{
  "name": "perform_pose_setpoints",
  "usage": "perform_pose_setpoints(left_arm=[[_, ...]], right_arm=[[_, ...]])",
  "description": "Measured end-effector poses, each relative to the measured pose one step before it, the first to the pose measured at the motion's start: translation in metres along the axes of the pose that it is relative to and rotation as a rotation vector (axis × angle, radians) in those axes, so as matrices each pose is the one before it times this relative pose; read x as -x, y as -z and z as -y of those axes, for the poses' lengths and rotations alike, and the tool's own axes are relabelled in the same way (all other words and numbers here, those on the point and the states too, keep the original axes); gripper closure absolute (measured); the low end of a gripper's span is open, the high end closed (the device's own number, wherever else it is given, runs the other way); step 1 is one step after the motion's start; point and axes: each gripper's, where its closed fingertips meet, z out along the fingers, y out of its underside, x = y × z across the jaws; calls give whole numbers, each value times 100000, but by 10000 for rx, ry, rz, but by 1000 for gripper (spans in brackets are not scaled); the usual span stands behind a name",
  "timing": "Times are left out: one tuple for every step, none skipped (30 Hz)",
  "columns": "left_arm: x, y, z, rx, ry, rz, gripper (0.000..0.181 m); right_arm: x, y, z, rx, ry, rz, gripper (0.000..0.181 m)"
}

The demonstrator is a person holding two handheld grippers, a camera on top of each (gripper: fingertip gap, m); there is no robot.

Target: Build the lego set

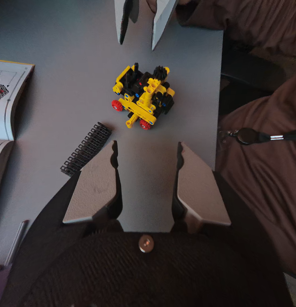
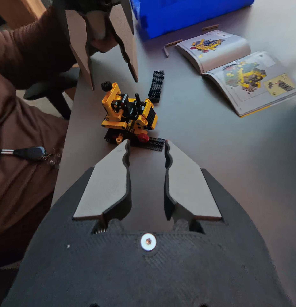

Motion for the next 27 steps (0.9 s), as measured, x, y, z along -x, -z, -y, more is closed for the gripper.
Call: perform_pose_setpoints(left_arm=[[-170, -586, -469, 47, -149, 81, 112], [-158, -528, -394, 15, -246, 58, 113], [35, -458, -302, -18, -177, 95, 116], [-51, -388, -490, 152, -124, -54, 115], [102, -281, -405, 95, -99, -9, 115], [115, -58, 155, -272, -45, 22, 117], [-82, 63, 24, -13, 171, -115, 115], [-13, 68, 215, -135, 219, 3, 114], [-148, 15, 287, -184, 162, 6, 114], [-240, -52, 223, -123, 127, -6, 114], [31, -127, 119, -43, 161, 184, 113], [212, -192, -10, 50, 190, 294, 111], [339, -242, -91, 118, 220, 385, 109], [472, -183, 68, 30, 176, 468, 111], [485, -137, 247, -58, 157, 476, 109], [239, -238, 211, -24, 170, 321, 109], [52, -300, 151, 34, 157, 207, 107], [16, -301, 115, 58, 69, 188, 102], [23, -207, 98, 37, -53, 177, 100], [107, -154, 10, 68, -96, 194, 99], [139, -108, 3, 54, -62, 164, 98], [101, -87, 25, 24, 2, 97, 98], [8, -52, 69, -5, 48, 32, 97], [-60, -36, 54, -5, 54, -28, 96], [-48, -33, 53, -8, 55, -14, 94], [-2, -38, 54, -5, 51, 33, 94], [-9, -59, 41, -2, 45, 69, 94]], right_arm=[[-183, -293, -283, 274, 314, 259, 141], [-299, -259, -227, 235, 323, 168, 141], [-258, -231, -99, 130, 296, 180, 140], [-83, -212, 2, 46, 237, 282, 140], [-19, -211, 33, -9, 165, 312, 138], [96, -237, 6, -47, 128, 336, 136], [222, -283, -98, -21, 114, 364, 133], [180, -246, -321, 220, 28, 299, 129], [-9, -172, -120, 178, 164, 146, 127], [-378, -75, 135, -8, 284, -143, 128], [-441, -33, 195, -41, 284, -151, 127], [-216, -39, 147, -16, 189, 72, 125], [17, -82, 30, 40, 82, 296, 123], [174, -126, -84, 97, 3, 426, 123], [196, -137, -158, 147, -20, 419, 122], [122, -89, -119, 141, 59, 343, 122], [-17, -81, 28, 47, 117, 189, 122], [16, -75, 117, 3, 99, 170, 123], [90, -115, 99, 12, 76, 165, 123], [111, -164, 20, 66, 91, 136, 124], [35, -201, -75, 133, 114, 48, 125], [59, -240, -131, 163, 109, 19, 125], [127, -269, -174, 184, 89, 41, 125], [-47, -250, -230, 210, 45, -75, 126], [-201, -189, -186, 165, 2, -179, 126], [-86, -121, -60, 75, 23, -91, 126], [-49, -65, 48, -2, 21, -63, 125]])
